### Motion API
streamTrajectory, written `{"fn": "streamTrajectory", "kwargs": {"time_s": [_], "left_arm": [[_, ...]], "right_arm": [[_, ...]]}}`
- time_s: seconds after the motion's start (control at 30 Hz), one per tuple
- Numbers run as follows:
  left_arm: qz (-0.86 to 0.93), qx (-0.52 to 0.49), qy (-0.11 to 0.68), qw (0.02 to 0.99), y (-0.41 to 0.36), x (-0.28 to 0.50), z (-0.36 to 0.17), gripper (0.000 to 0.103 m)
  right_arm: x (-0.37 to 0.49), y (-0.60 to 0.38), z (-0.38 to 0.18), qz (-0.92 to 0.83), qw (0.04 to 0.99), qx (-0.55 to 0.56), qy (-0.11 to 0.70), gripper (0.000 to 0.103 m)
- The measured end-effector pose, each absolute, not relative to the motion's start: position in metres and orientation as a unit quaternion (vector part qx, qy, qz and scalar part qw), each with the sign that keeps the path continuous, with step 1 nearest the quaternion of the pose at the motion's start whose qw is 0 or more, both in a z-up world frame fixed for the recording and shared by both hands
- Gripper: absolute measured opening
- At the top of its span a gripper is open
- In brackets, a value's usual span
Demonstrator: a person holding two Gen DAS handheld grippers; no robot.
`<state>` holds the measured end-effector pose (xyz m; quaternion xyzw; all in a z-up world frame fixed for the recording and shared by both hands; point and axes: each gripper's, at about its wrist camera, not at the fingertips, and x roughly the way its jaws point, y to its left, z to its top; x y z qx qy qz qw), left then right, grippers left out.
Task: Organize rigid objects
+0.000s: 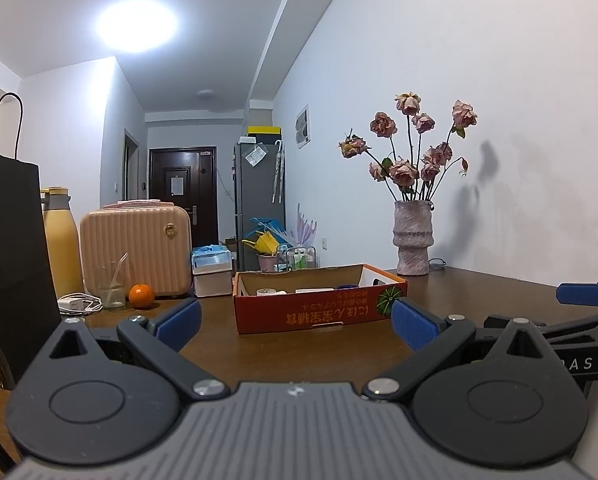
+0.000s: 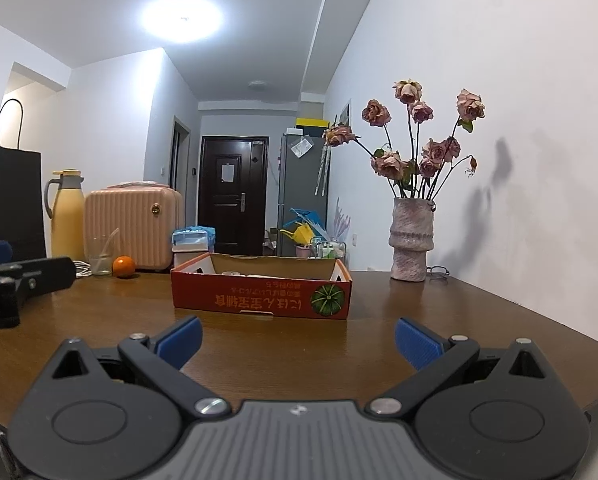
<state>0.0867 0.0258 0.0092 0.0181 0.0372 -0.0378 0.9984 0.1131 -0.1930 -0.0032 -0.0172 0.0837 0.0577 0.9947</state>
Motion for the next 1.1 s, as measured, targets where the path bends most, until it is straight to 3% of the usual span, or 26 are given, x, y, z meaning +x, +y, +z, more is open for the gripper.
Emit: {"fn": "streamTrajectory", "kwargs": {"time_s": [1.1], "left_arm": [[-0.026, 0.020, 0.032, 0.999, 0.0222, 0.0867, 0.0054, 0.103]], "right_arm": [[0.1163, -0.1974, -0.0055, 0.056, 0.994, -0.007, 0.090, 0.103]]}}
